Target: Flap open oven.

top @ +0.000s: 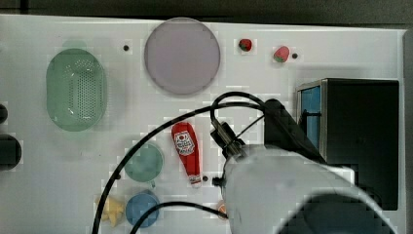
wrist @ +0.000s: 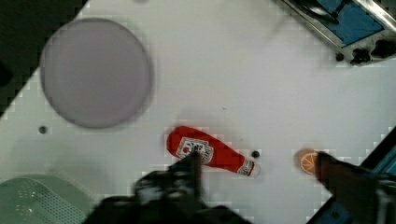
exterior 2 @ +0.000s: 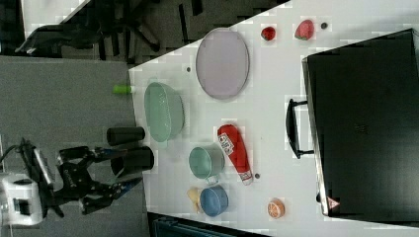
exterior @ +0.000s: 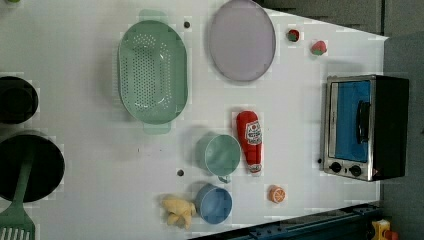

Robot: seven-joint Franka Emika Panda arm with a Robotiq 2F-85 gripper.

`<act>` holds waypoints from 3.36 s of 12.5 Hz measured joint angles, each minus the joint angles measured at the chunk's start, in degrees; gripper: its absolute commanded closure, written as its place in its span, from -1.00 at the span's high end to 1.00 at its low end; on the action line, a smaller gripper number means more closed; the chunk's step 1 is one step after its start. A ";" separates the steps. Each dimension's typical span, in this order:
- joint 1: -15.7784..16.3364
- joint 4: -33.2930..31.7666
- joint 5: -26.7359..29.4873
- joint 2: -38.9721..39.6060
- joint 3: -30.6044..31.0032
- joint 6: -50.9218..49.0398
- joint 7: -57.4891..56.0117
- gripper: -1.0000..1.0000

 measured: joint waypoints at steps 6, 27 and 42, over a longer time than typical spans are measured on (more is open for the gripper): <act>0.73 -3.02 0.23 3.06 -1.19 0.25 -0.48 -0.65; -3.16 -16.56 -14.60 20.18 -19.49 40.17 -59.28 -0.65; -3.60 -18.35 -13.26 28.84 -19.49 46.21 -60.18 -0.65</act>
